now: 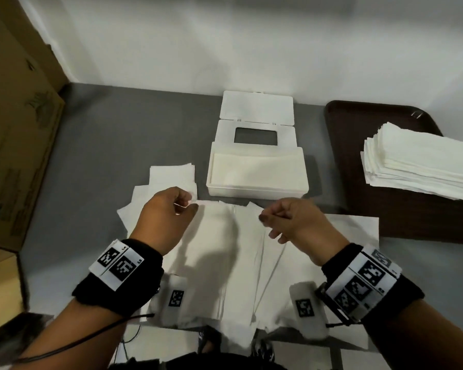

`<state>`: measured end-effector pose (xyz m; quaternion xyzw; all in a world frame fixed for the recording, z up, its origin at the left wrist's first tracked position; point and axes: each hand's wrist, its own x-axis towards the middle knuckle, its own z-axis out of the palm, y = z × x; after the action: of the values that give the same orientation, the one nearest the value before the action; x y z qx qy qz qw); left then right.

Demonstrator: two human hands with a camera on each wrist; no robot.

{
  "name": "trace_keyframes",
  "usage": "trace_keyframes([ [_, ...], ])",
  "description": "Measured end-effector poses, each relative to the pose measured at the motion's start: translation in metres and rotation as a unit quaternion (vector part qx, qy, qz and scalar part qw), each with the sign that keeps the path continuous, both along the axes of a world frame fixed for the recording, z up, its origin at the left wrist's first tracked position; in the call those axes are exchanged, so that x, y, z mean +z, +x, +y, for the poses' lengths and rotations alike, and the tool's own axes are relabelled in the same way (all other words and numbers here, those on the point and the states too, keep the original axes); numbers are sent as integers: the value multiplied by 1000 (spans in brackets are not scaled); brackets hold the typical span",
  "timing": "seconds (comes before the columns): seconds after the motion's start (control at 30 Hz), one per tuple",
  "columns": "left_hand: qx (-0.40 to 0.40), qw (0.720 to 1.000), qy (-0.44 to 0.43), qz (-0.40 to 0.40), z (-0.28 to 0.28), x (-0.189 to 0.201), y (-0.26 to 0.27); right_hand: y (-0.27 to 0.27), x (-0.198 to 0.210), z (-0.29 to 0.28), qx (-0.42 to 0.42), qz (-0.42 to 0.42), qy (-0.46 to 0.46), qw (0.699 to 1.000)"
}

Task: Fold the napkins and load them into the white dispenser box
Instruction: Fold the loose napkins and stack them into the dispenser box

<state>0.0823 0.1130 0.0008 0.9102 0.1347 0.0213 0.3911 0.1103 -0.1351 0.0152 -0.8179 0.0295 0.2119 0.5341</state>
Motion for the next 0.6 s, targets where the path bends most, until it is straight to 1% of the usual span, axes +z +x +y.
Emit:
trace_keyframes([
  [0.07,-1,999,35,18,5,-4,-17,-10,-8,14,34,44,24,998],
  [0.17,-15,993,105,46,7,-8,-38,-17,-13,31,40,79,31,996],
  [0.3,-39,981,174,76,0,-10,-50,-19,-17,44,47,91,8,995],
  [0.43,-9,968,223,116,6,-27,-52,-21,-21,52,44,97,0,994],
  [0.5,8,969,210,129,6,-27,-53,-21,-23,55,38,100,-1,994],
  [0.6,21,982,141,125,1,-19,-53,-21,-23,59,45,113,-21,992],
])
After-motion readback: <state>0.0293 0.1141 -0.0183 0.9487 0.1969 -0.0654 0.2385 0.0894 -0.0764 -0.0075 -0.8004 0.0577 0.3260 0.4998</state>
